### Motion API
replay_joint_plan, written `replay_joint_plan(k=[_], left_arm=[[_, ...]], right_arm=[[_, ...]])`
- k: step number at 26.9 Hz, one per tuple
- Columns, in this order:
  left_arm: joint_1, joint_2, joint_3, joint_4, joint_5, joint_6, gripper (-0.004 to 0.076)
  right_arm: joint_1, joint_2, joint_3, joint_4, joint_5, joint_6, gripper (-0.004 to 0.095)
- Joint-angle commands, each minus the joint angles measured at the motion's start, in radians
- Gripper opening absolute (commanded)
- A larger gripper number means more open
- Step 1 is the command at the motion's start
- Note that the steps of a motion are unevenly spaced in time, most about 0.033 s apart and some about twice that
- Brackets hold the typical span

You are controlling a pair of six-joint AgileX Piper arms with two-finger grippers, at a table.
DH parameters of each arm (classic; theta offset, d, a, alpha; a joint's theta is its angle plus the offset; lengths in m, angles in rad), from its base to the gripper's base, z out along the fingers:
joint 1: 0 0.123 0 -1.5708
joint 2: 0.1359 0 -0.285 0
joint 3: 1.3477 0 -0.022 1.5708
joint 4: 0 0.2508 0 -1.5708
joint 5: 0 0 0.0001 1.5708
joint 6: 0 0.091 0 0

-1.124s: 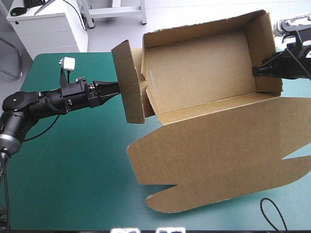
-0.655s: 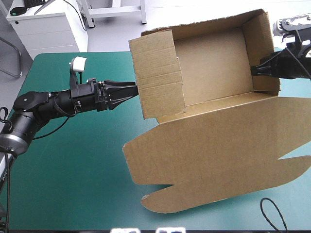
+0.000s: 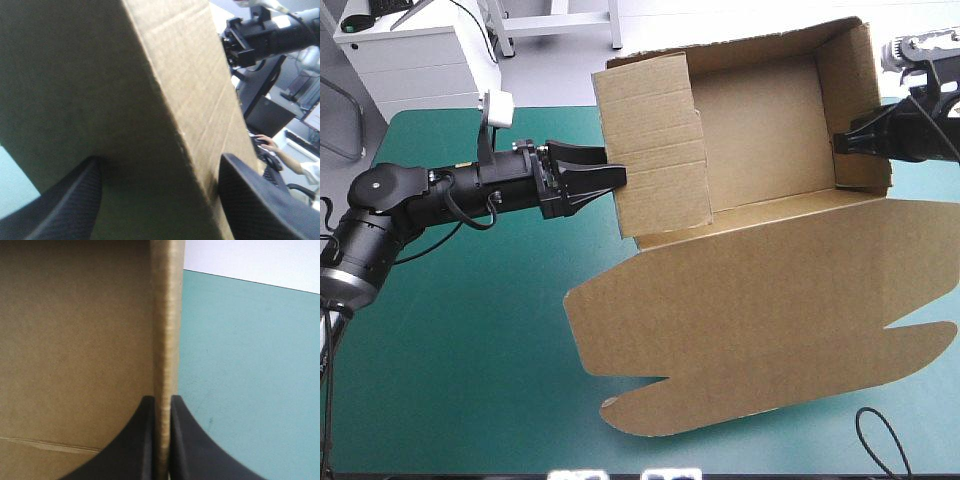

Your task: Fold the box

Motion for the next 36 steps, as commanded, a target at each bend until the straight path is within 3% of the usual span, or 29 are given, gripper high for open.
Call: replay_joint_plan(k=[1,5,9,15,25,36], left_arm=[[-0.045,-0.023,-0.072,0.046,-0.127,-0.047,0.0500],[-0.086,-0.019,-0.170,0.275,-0.248,-0.233,0.0500],[-0.087,-0.010,-0.251,0.569,-0.259,-0.462,0.0500],[-0.087,0.018,-0.301,0.802,-0.252,-0.668,0.0499],[-0.089,0.022,-0.323,1.076,-0.228,-0.856,0.0475],[-0.167,0.063,-0.324,1.205,-0.235,-0.912,0.0408]], right_arm=[[0.013,-0.033,-0.029,0.046,-0.057,0.022,-0.0011],[0.163,-0.029,-0.029,-0.129,-0.135,0.130,-0.0011],[0.308,-0.005,-0.029,-0.266,-0.206,0.253,-0.0011],[0.411,0.043,-0.029,-0.294,-0.265,0.326,-0.0011],[0.416,0.090,-0.029,-0.234,-0.299,0.336,-0.0012],[0.416,0.158,-0.029,-0.188,-0.305,0.336,-0.0012]])
